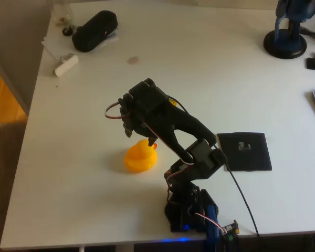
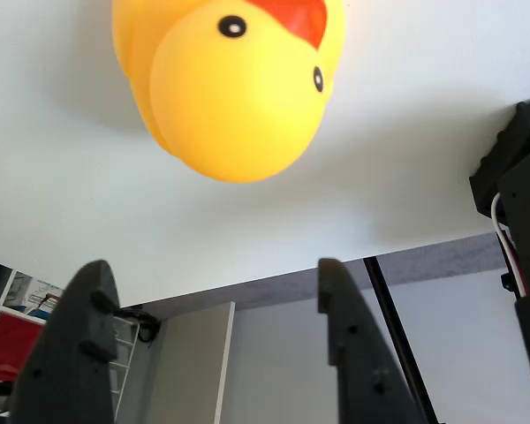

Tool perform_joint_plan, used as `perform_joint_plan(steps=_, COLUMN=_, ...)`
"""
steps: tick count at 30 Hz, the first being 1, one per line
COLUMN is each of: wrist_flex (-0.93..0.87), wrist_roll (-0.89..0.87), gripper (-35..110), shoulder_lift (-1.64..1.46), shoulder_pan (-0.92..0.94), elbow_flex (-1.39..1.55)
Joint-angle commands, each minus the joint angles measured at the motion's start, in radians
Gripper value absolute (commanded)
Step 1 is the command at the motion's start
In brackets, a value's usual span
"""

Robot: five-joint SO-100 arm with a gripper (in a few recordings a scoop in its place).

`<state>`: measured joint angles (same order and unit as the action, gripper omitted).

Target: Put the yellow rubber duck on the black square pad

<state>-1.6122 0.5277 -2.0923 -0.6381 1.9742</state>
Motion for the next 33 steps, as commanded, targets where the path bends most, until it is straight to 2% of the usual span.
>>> perform_joint_plan(steps=1, wrist_flex=-0.006, wrist_roll=0.012, gripper=27, shoulder_lift=-0.028, shoulder_pan=0.017, elbow_flex=-0.008)
perform_joint_plan(steps=13, wrist_flex=-0.005, wrist_roll=0.011, gripper=35, shoulder_lift=-0.015, shoulder_pan=0.018, elbow_flex=0.006)
perform_joint_plan(steps=21, wrist_flex=-0.003, wrist_roll=0.012, gripper=35, shoulder_lift=-0.015, shoulder_pan=0.026, elbow_flex=-0.008)
perform_joint_plan(steps=27, wrist_flex=0.011, wrist_roll=0.017, gripper=35, shoulder_lift=-0.018, shoulder_pan=0.17, elbow_flex=-0.005)
perform_joint_plan(steps=33, wrist_flex=0.061, wrist_roll=0.017, gripper=35, shoulder_lift=-0.017, shoulder_pan=0.189, elbow_flex=0.006)
